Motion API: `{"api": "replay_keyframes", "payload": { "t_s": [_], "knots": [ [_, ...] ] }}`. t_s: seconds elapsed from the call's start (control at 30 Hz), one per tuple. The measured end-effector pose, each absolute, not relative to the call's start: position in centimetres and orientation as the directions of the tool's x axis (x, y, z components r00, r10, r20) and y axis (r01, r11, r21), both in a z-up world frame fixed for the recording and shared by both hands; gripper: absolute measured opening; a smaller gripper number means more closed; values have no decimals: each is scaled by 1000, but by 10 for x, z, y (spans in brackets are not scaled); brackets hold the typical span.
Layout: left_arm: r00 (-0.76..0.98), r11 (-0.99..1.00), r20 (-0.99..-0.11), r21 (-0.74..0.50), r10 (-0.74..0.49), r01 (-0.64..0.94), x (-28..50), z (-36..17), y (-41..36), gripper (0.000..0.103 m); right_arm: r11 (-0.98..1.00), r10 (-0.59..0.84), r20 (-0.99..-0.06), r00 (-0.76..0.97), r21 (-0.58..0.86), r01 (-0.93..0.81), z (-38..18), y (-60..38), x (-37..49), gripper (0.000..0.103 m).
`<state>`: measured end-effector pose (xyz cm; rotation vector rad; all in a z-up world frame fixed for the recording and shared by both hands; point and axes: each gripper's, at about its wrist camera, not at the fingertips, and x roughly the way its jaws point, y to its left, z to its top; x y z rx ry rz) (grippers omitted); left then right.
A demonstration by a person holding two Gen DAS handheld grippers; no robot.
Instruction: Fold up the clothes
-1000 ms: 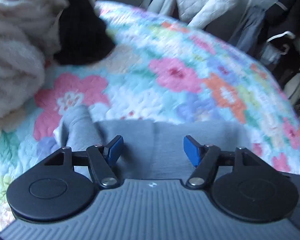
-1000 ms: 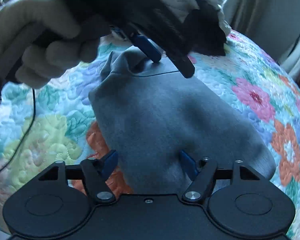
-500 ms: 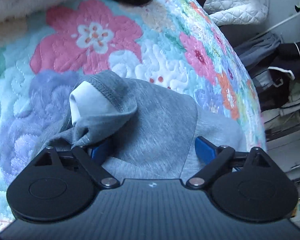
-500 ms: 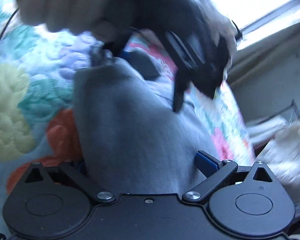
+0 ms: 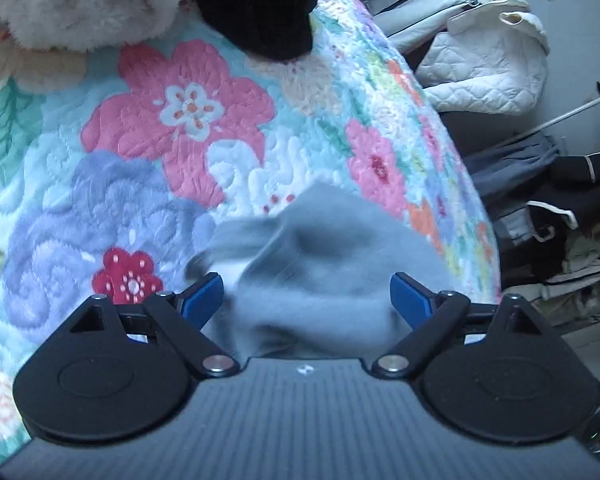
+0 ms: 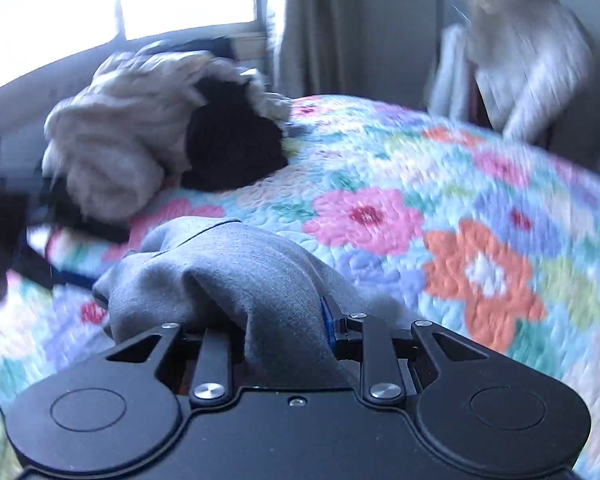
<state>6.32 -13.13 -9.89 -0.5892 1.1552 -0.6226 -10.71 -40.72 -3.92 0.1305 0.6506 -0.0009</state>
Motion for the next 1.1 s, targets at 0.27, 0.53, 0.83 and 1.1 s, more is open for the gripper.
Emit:
{"api": "replay_keyframes", "payload": {
  "t_s": [0.27,0.53,0.83,1.1],
  "knots": [
    [34,533,-535,-830,-844,161,38,-135,-224,84,927,148,-461,875,373,40,-49,-448,-113,30],
    [-7,400,-411,-889,-911,222,37,-140,-226,89,976,146,-356,923,202,-76,-17,-426,-132,30],
    [198,723,-703,-616,-683,313,8,-97,-129,76,967,248,-433,867,164,-195,-69,-352,-111,30],
    [304,648,-575,-709,-760,278,24,-69,-85,86,933,276,-560,781,-39,-358,-95,-289,-109,38]
  ]
}}
